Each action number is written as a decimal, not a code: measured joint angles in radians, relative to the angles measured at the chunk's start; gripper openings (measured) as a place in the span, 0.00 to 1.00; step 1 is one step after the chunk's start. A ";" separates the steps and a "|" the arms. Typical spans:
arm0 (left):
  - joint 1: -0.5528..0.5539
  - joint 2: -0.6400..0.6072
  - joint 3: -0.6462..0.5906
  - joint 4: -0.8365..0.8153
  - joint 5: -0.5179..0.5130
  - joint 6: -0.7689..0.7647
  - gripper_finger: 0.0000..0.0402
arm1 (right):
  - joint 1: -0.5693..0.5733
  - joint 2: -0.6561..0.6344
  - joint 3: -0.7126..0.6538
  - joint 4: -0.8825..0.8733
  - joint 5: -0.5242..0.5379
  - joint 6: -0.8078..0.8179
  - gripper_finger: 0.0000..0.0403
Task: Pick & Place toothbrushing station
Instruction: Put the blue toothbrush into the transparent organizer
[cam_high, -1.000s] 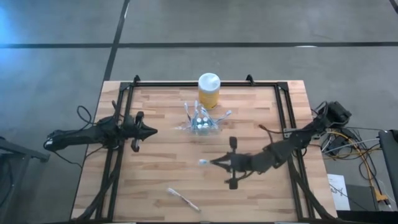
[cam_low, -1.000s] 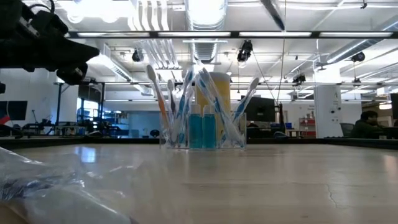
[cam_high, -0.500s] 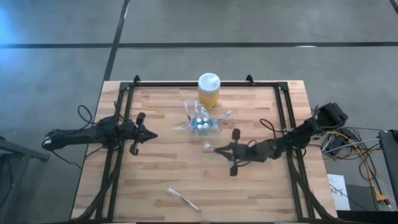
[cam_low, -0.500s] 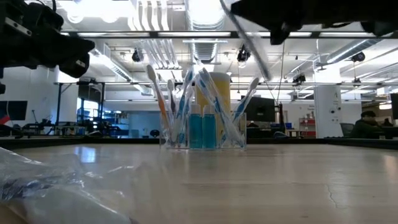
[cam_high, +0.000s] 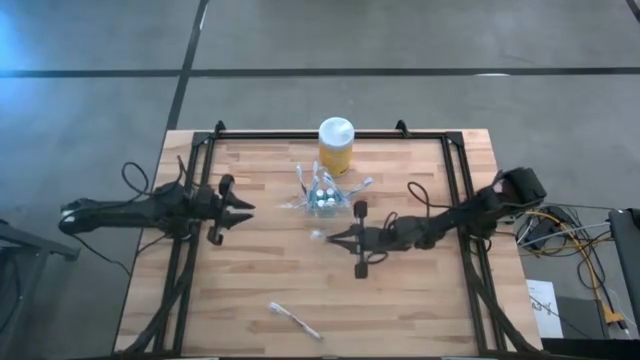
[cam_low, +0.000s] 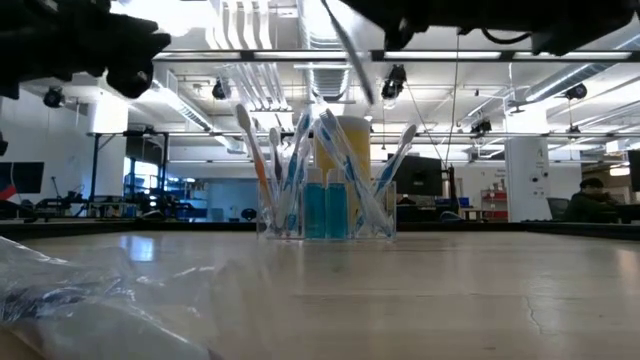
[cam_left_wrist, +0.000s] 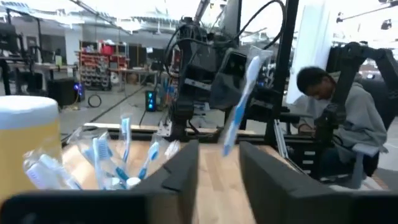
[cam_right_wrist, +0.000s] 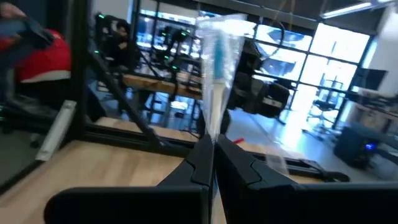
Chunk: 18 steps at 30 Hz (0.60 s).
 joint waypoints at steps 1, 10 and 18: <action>-0.002 0.026 0.015 0.001 0.000 0.000 0.33 | -0.008 0.014 0.010 0.000 0.000 -0.004 0.02; -0.004 0.275 0.123 0.155 -0.061 -0.055 0.69 | -0.051 0.083 0.053 0.011 -0.008 0.004 0.02; -0.015 0.480 0.232 0.238 -0.055 0.007 0.78 | -0.061 0.065 0.053 0.102 -0.051 -0.049 0.02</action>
